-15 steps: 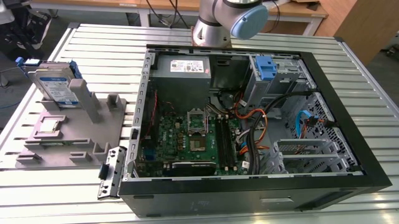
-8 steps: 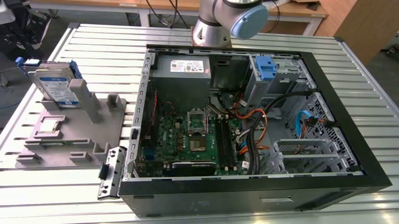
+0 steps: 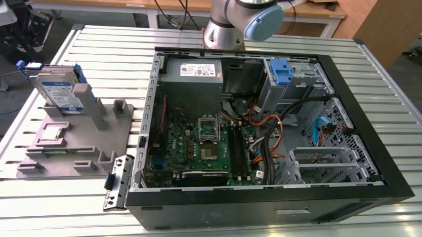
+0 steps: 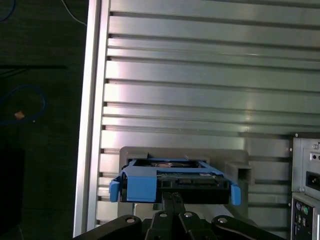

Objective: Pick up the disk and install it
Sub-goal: 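Pick up the disk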

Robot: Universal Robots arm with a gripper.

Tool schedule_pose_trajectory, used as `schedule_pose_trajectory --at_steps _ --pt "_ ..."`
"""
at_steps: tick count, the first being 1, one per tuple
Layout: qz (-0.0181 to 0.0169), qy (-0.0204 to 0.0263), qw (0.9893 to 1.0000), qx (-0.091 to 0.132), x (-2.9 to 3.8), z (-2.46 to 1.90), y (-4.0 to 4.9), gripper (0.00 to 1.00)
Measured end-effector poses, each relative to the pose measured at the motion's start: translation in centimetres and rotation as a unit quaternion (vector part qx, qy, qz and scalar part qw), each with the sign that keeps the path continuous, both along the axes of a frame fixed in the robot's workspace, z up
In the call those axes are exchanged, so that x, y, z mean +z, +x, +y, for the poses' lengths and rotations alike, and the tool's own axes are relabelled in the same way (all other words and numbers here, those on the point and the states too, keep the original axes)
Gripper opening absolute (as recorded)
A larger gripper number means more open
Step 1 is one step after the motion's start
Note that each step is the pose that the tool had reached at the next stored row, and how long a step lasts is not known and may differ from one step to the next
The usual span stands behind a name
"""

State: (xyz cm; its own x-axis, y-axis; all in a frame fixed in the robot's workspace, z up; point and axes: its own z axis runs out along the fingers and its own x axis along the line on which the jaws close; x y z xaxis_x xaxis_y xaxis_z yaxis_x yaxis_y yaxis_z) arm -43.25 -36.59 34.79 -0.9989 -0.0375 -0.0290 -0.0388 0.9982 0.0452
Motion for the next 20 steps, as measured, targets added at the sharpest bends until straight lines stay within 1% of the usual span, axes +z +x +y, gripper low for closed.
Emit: schedule_pose_trajectory --at_steps 20 --pt "0.0 0.0 0.9996 0.03 -0.07 0.0 -0.31 0.11"
